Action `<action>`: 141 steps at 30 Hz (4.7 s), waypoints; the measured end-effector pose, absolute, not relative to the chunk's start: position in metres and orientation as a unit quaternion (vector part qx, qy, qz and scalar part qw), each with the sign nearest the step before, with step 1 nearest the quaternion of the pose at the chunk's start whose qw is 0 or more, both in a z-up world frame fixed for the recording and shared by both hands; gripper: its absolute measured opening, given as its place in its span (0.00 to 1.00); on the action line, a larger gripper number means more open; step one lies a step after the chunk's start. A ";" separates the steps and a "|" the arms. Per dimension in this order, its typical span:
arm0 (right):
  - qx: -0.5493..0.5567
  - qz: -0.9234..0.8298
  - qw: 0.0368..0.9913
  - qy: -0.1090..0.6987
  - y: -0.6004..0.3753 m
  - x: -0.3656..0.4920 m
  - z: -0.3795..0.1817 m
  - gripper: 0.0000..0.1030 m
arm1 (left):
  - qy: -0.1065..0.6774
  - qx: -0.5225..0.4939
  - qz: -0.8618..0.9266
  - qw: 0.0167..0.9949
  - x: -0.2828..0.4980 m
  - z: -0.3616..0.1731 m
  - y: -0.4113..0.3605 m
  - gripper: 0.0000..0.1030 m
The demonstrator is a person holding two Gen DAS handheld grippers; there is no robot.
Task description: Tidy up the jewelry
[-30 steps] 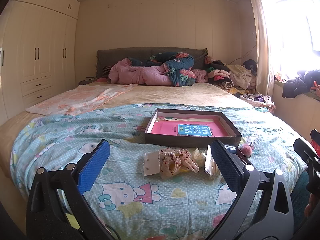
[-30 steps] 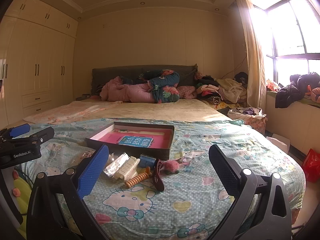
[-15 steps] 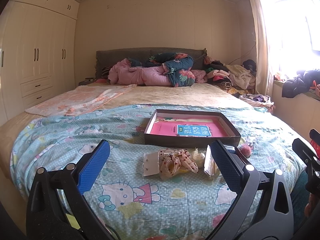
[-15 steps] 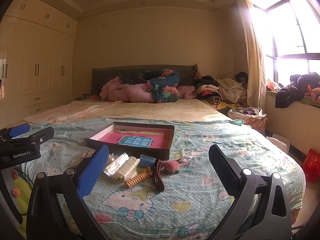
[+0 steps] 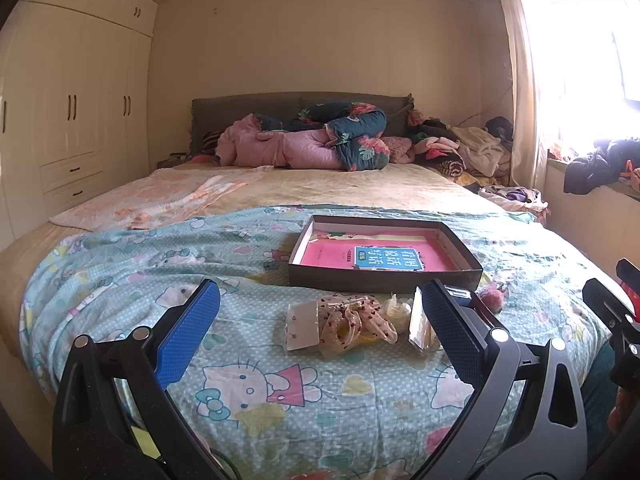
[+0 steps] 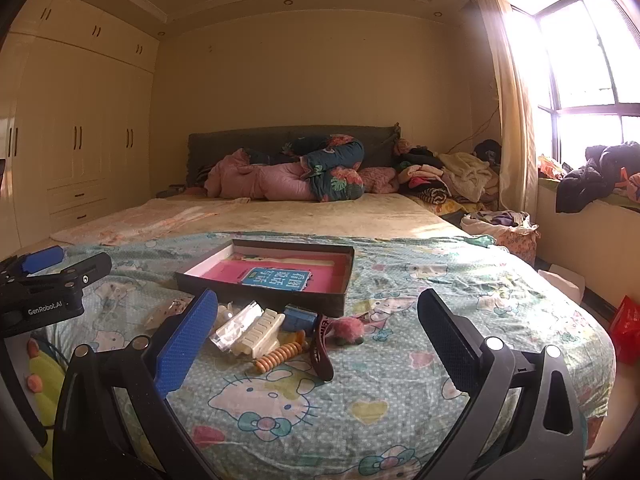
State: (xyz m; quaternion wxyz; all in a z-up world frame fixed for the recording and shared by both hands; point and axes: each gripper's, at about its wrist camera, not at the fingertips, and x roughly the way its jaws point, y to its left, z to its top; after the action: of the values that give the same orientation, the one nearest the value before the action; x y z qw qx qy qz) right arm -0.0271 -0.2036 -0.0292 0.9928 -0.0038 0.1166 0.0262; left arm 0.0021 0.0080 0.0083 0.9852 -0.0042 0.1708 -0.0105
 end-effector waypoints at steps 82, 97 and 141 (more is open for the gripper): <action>0.024 0.094 0.947 0.306 -0.253 0.121 -0.063 0.09 | 0.323 -0.020 -0.138 0.936 0.169 -0.021 -0.004 0.04; -0.003 0.097 0.949 0.299 -0.232 0.193 -0.051 0.09 | 0.320 -0.027 -0.122 0.939 0.230 -0.021 0.019 0.04; 0.002 0.061 0.947 0.314 -0.219 0.246 -0.075 0.59 | 0.341 -0.015 -0.097 0.935 0.252 -0.060 0.022 0.20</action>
State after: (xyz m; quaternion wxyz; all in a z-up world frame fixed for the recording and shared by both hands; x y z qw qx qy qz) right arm 0.2462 -0.2186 -0.0749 0.9474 0.0016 0.3142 0.0608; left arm 0.2519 0.0222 -0.0604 0.9347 -0.0155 0.3414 -0.0974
